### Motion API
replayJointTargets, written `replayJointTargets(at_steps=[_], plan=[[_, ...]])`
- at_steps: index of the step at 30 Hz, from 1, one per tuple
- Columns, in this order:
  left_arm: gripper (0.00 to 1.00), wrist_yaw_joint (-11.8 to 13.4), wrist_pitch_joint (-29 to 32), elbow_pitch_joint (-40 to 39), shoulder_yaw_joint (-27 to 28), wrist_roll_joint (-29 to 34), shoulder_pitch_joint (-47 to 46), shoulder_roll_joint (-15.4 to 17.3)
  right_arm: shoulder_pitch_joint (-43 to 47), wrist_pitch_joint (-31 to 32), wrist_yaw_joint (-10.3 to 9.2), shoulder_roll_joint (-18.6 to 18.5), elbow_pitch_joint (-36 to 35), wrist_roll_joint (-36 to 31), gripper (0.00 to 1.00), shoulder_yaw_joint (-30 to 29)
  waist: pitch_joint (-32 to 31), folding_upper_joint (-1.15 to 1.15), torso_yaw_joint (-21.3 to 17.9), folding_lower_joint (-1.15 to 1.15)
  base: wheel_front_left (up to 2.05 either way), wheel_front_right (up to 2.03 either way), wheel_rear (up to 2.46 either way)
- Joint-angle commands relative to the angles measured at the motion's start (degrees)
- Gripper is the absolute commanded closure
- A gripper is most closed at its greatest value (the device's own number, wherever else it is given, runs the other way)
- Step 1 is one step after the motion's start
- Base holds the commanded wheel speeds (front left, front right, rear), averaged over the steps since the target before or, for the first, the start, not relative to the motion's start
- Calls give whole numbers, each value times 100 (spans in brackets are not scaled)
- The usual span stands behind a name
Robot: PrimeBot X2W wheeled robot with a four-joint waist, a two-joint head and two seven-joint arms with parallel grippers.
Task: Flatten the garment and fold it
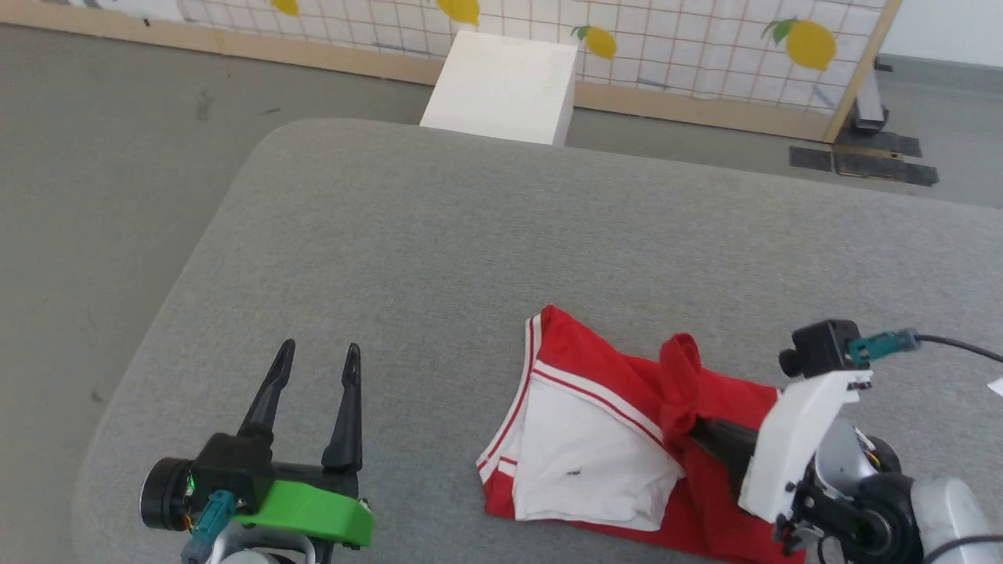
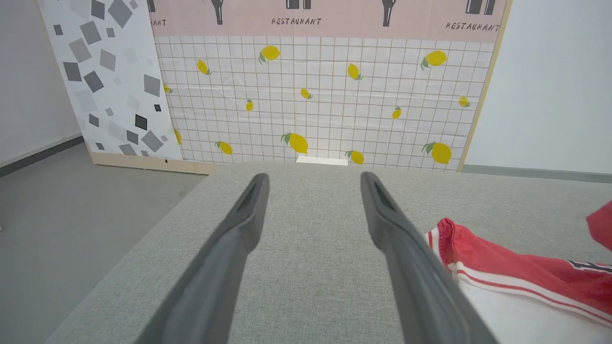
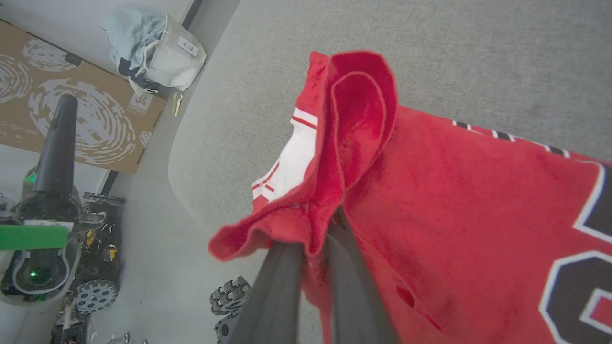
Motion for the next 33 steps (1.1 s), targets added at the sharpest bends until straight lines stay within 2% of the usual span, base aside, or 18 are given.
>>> replayJointTargets(at_steps=[1, 5, 18, 19, 20, 27, 30, 33], plan=[[0, 8, -27, 2, -19, -27, -23, -28, -163, -25, -8, 20, 84, 107, 100, 62, 82, 18, 132, 0, 0, 0, 0], [0, 27, -27, 16, -51, -64, -65, -28, -437, -269, -8, 25, 449, 385, 100, 304, 144, 18, 269, 0, 0, 0, 0], [0, 63, -27, 32, -203, -118, -180, -29, -1308, -1325, -8, 27, 2052, 539, 100, 885, 359, 18, 587, 0, 0, 0, 0], [0, 66, -27, 38, -216, -122, -187, -29, -1360, -1412, -8, 27, 2169, 566, 71, 945, 366, 18, 602, 0, 0, 0, 0], [0, 70, -27, 43, -221, -125, -191, -29, -1395, -1466, -8, 27, 2242, 602, 0, 1010, 370, 18, 611, 0, 0, 0, 0], [0, 105, -27, 88, -147, -133, -164, -29, -1538, -1735, -8, 28, 2318, 1049, 0, 1512, 321, 18, 534, 0, 0, 0, 0], [0, 121, -27, 80, -131, -144, -156, -29, -1585, -1797, -8, 28, 2276, 928, 0, 1487, 268, 18, 445, 0, 0, 0, 0], [0, 129, -27, 69, -110, -148, -141, -29, -1690, -1979, -8, -94, 2120, 495, 0, 1386, 203, 18, 330, 0, 0, 0, 0]])
